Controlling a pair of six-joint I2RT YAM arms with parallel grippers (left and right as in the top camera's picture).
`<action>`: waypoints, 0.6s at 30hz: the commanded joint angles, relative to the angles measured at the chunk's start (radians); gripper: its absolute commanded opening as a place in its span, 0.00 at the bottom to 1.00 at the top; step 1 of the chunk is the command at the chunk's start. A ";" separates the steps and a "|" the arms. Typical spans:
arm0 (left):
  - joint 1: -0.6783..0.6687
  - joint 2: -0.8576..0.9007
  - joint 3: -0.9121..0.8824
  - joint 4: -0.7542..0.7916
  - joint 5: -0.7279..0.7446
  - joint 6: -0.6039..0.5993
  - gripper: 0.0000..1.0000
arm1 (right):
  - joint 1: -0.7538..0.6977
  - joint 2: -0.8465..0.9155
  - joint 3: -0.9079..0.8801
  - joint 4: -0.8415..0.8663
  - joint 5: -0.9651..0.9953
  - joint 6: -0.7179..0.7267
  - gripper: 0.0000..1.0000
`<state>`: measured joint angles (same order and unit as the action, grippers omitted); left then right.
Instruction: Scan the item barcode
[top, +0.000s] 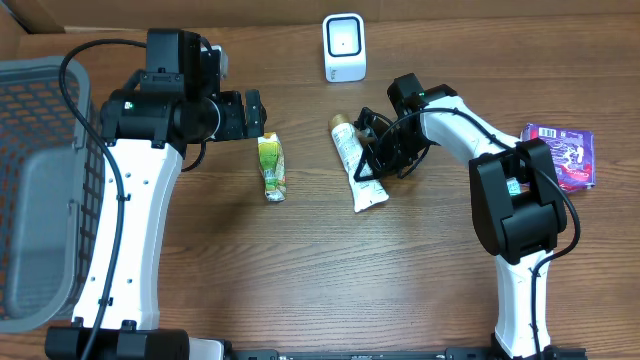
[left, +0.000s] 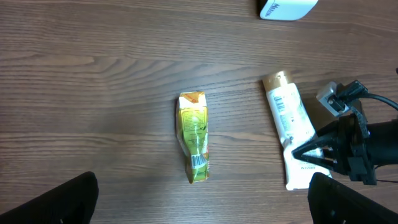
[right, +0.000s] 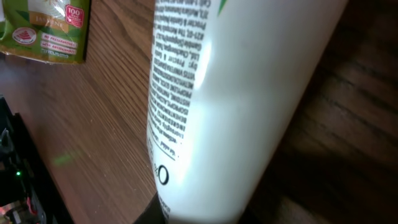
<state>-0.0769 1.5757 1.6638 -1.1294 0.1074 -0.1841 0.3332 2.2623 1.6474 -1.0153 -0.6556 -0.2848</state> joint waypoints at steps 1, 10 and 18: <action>-0.002 0.008 0.007 0.003 -0.004 0.004 1.00 | -0.018 0.023 0.028 -0.032 0.025 -0.003 0.04; -0.002 0.008 0.007 0.004 -0.004 0.004 0.99 | -0.039 -0.094 0.088 -0.060 0.011 0.006 0.04; -0.002 0.008 0.007 0.003 -0.004 0.005 0.99 | -0.078 -0.207 0.089 -0.056 -0.250 0.022 0.04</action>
<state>-0.0769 1.5757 1.6638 -1.1297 0.1074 -0.1841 0.2829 2.1750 1.6962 -1.0782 -0.7242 -0.2611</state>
